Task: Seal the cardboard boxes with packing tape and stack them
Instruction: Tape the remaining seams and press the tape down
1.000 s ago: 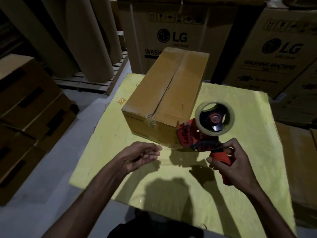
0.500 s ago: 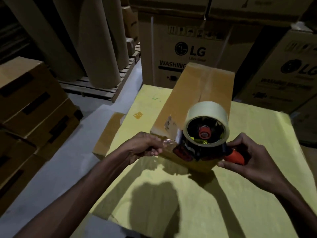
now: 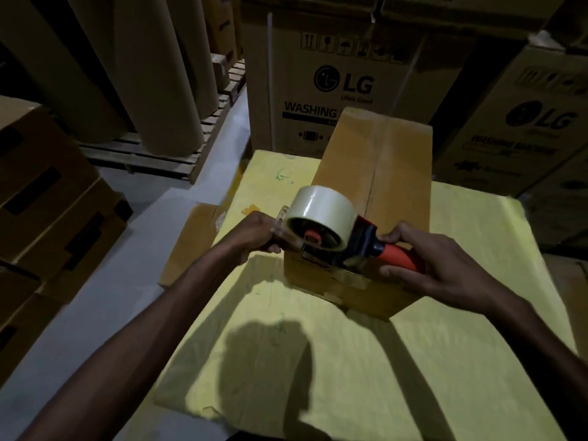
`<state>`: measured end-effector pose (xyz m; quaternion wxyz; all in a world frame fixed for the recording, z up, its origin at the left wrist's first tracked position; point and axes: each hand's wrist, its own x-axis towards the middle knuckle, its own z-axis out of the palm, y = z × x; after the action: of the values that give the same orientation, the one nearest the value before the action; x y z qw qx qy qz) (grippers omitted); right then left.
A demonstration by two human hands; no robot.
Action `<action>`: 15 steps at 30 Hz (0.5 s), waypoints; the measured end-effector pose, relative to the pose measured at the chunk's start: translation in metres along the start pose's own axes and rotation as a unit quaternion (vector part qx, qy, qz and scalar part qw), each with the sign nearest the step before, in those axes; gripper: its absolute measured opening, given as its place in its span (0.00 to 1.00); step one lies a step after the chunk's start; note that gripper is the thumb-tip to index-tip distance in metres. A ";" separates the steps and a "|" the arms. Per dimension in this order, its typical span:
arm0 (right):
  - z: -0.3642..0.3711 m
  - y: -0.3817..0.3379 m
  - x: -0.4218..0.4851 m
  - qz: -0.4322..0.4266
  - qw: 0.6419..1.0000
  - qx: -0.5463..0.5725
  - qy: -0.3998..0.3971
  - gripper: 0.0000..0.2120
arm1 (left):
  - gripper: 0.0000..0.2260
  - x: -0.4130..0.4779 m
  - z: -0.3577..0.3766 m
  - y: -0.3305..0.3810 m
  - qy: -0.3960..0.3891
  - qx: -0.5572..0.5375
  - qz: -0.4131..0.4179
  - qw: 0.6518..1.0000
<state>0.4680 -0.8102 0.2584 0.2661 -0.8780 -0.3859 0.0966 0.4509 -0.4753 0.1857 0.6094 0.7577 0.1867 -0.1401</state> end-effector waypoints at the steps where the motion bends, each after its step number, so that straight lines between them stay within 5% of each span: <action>1: -0.002 0.001 0.006 -0.001 1.000 0.009 -0.003 0.17 | 0.17 0.002 -0.001 -0.001 0.004 -0.001 -0.002 1.000; 15: -0.021 0.019 0.032 0.002 0.993 0.117 -0.030 0.17 | 0.06 0.013 -0.010 -0.011 0.042 -0.054 -0.062 0.996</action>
<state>0.5097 -0.8062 0.2672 0.3547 -0.8386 -0.3778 0.1680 0.4573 -0.4622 0.1719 0.6310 0.7160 0.2660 -0.1357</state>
